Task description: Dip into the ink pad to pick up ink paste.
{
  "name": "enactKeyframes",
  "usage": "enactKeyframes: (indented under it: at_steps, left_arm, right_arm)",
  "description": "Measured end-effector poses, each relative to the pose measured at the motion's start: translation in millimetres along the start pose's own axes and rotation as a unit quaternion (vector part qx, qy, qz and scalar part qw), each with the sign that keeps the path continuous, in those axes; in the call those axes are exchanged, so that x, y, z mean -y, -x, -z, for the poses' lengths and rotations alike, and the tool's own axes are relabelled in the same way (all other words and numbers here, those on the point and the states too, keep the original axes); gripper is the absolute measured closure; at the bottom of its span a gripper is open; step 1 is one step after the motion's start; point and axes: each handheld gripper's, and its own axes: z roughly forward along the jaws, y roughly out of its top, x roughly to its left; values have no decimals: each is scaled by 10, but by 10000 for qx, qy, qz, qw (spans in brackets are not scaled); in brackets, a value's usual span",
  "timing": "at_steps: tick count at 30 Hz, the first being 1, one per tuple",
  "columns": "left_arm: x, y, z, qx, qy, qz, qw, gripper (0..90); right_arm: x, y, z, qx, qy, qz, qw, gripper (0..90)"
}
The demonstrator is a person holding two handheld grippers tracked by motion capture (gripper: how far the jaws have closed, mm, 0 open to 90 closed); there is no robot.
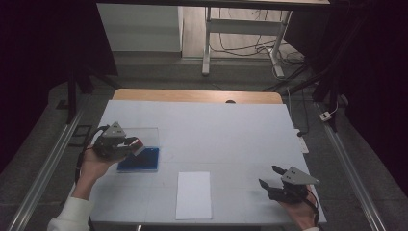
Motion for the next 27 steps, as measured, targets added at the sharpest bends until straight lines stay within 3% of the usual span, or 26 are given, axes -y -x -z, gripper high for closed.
enactKeyframes:
  at_steps: [7,27]
  left_arm:
    - [26,-31,-94,-70,-210,56,9997,705]
    - [46,-6,-260,64,-751,-185,9970,705]
  right_arm:
    - [2,-6,-6,-29,-3,17,10000,280]
    - [8,-13,-10,-21,-33,18,10000,281]
